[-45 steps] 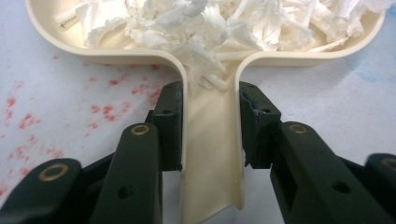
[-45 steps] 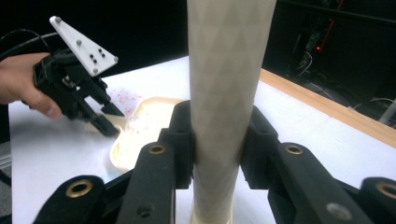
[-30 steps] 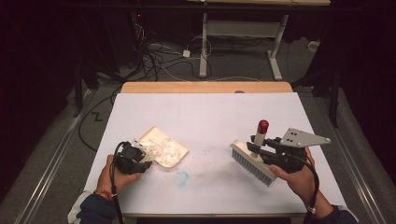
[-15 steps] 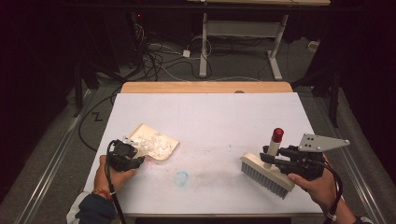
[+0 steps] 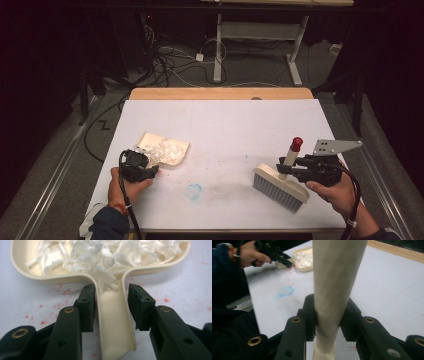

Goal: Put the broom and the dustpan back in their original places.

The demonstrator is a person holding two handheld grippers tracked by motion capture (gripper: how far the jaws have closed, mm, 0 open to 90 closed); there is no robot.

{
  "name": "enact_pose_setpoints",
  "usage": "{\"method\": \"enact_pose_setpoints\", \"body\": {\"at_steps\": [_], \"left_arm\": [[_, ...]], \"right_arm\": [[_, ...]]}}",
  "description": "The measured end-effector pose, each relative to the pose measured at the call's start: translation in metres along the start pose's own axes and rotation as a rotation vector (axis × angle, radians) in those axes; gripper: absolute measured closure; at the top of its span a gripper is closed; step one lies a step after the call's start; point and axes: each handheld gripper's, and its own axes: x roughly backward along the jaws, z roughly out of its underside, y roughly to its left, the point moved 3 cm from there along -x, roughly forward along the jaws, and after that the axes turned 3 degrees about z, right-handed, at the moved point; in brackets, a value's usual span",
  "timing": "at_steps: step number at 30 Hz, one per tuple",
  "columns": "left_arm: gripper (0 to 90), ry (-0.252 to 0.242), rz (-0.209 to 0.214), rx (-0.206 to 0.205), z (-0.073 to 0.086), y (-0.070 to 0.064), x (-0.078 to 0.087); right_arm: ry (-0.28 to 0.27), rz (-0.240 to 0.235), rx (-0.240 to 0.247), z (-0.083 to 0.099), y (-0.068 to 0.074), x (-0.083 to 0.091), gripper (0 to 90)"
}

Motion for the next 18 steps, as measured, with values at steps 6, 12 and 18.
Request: {"method": "enact_pose_setpoints", "body": {"at_steps": [6,12,18], "left_arm": [[47.4,-0.005,0.009,-0.065,0.007,-0.022,0.001],[45.8,-0.01,0.017,-0.101,0.014,-0.032,0.0],[38.3,-0.048,0.041,-0.146,0.017,-0.039,0.006]], "right_arm": [[0.042,0.056,-0.035,-0.005,-0.031,-0.009,65.3],[0.084,0.128,-0.09,-0.011,-0.055,-0.023,61.5],[0.112,0.267,-0.144,-0.015,-0.077,-0.041,57.4]]}}
